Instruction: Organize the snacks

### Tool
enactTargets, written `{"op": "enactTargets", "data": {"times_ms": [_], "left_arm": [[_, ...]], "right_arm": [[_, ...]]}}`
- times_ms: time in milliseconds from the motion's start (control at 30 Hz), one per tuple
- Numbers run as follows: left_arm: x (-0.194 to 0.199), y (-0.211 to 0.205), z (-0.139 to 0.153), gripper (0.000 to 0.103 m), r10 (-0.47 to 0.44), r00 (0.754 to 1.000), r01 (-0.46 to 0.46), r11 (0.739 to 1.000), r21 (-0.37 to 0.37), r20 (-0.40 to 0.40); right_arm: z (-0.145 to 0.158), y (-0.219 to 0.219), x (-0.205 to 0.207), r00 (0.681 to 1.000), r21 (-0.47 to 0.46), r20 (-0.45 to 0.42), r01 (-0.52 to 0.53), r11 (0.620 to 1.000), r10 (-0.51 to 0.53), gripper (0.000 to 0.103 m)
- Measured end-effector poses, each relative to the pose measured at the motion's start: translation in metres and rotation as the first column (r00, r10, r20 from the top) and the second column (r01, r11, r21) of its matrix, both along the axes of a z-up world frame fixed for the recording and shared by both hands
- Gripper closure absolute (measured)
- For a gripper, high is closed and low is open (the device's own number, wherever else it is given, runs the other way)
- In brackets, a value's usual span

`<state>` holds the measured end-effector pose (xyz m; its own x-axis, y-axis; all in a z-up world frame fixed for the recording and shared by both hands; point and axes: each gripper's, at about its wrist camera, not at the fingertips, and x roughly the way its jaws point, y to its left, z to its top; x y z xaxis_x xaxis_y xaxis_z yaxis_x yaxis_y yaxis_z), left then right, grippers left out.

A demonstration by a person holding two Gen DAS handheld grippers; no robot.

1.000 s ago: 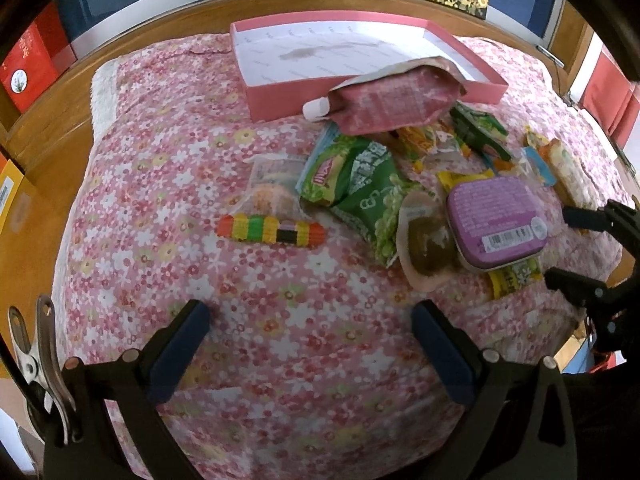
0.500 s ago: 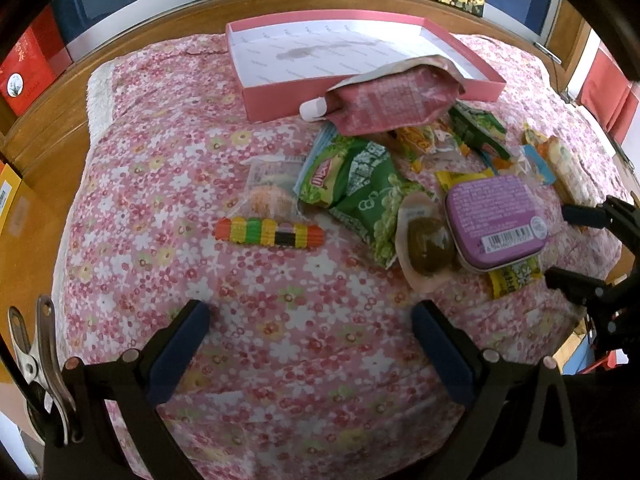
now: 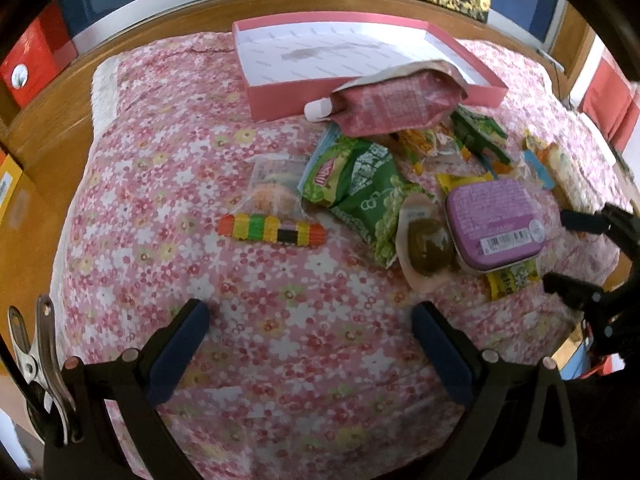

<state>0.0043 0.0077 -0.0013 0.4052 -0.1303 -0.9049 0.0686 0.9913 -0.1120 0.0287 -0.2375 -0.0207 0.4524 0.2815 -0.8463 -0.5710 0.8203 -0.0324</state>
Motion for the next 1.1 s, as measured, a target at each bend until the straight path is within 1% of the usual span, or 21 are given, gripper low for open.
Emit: {"op": "enactTargets", "data": {"times_ms": [133,200,267,300,367,400,467,500,533,567,600,667,700,767,833,900,933,967,1000,1067,1100], "left_arm": [[-0.015,0.005,0.004,0.001,0.021,1.000,-0.020,0.999,-0.025,0.014],[-0.023,0.014,0.010,0.001,0.037,0.999,-0.037,0.996,-0.075,0.005],[-0.029,0.032,0.020,0.002,0.092,0.996,-0.091,0.985,-0.144,0.003],[-0.029,0.039,0.027,0.002,0.120,0.993,-0.117,0.981,-0.157,0.014],[-0.028,0.050,0.045,0.005,0.174,0.982,-0.162,0.976,-0.143,0.071],[-0.025,0.051,0.053,0.007,0.177,0.980,-0.163,0.976,-0.145,0.089],[-0.016,0.047,0.071,0.009,0.139,0.977,-0.123,0.987,-0.104,0.162],[-0.011,0.042,0.072,0.015,0.120,0.976,-0.109,0.991,-0.073,0.179],[-0.007,0.040,0.071,0.025,0.108,0.975,-0.101,0.994,-0.045,0.194],[0.001,0.041,0.067,0.031,0.105,0.973,-0.103,0.994,-0.022,0.204],[0.011,0.045,0.056,0.037,0.118,0.976,-0.114,0.993,-0.034,0.181],[0.022,0.058,0.034,0.037,0.152,0.982,-0.140,0.984,-0.106,0.115],[0.030,0.063,0.017,0.038,0.171,0.984,-0.163,0.977,-0.138,0.051],[0.026,0.067,0.018,0.038,0.193,0.978,-0.174,0.962,-0.211,0.073],[0.024,0.061,0.024,0.040,0.167,0.982,-0.142,0.961,-0.235,0.091],[0.023,0.049,0.025,0.040,0.131,0.985,-0.107,0.974,-0.199,0.112],[0.025,0.040,0.023,0.044,0.111,0.988,-0.094,0.984,-0.150,0.109],[0.025,0.026,0.017,0.051,0.076,0.992,-0.070,0.996,-0.063,0.099],[0.022,0.018,0.014,0.054,0.043,0.993,-0.044,0.999,0.003,0.106],[0.017,-0.001,0.015,0.056,-0.005,0.988,-0.012,0.995,0.104,0.157],[0.012,0.002,0.013,0.057,0.002,0.986,-0.020,0.994,0.109,0.164]], "right_arm": [[0.000,-0.001,-0.001,1.000,-0.001,0.006,-0.013,1.000,0.013,0.013],[0.001,-0.001,-0.001,1.000,0.006,0.012,-0.021,1.000,0.021,0.012],[0.000,-0.002,-0.002,0.999,0.023,0.028,-0.027,0.999,0.026,0.012],[0.000,-0.003,-0.002,0.999,0.029,0.034,-0.029,0.999,0.028,0.012],[-0.001,-0.003,-0.004,0.999,0.036,0.041,-0.033,0.999,0.032,0.011],[-0.001,-0.004,-0.004,0.998,0.036,0.042,-0.037,0.999,0.035,0.010],[-0.001,-0.003,-0.004,0.998,0.030,0.046,-0.046,0.998,0.044,0.009],[-0.001,-0.003,-0.004,0.998,0.028,0.044,-0.049,0.998,0.048,0.008],[-0.001,-0.002,-0.004,0.998,0.028,0.048,-0.051,0.998,0.050,0.008],[-0.001,-0.002,-0.005,0.997,0.028,0.051,-0.051,0.998,0.049,0.008],[-0.001,-0.002,-0.004,0.997,0.026,0.055,-0.049,0.998,0.048,0.008],[-0.001,-0.002,-0.004,0.998,0.029,0.055,-0.044,0.999,0.042,0.008],[-0.001,-0.002,-0.004,0.998,0.030,0.058,-0.042,0.999,0.040,0.008],[-0.002,-0.002,-0.004,0.998,0.027,0.042,-0.038,0.999,0.037,0.008],[-0.003,-0.002,-0.004,0.999,0.023,0.033,-0.028,0.999,0.027,0.008],[-0.003,-0.003,-0.004,1.000,0.020,0.019,-0.014,1.000,0.013,0.008],[-0.003,-0.002,-0.004,1.000,0.016,0.019,-0.010,1.000,0.009,0.008],[-0.003,-0.002,-0.003,1.000,0.010,0.013,-0.006,1.000,0.006,0.008],[-0.002,-0.001,-0.003,1.000,0.006,0.010,0.000,1.000,-0.001,0.008],[0.002,-0.001,0.000,1.000,0.021,-0.003,0.024,1.000,-0.024,0.012],[0.006,-0.005,0.000,0.999,0.067,-0.016,0.037,0.997,-0.036,0.016]]}}
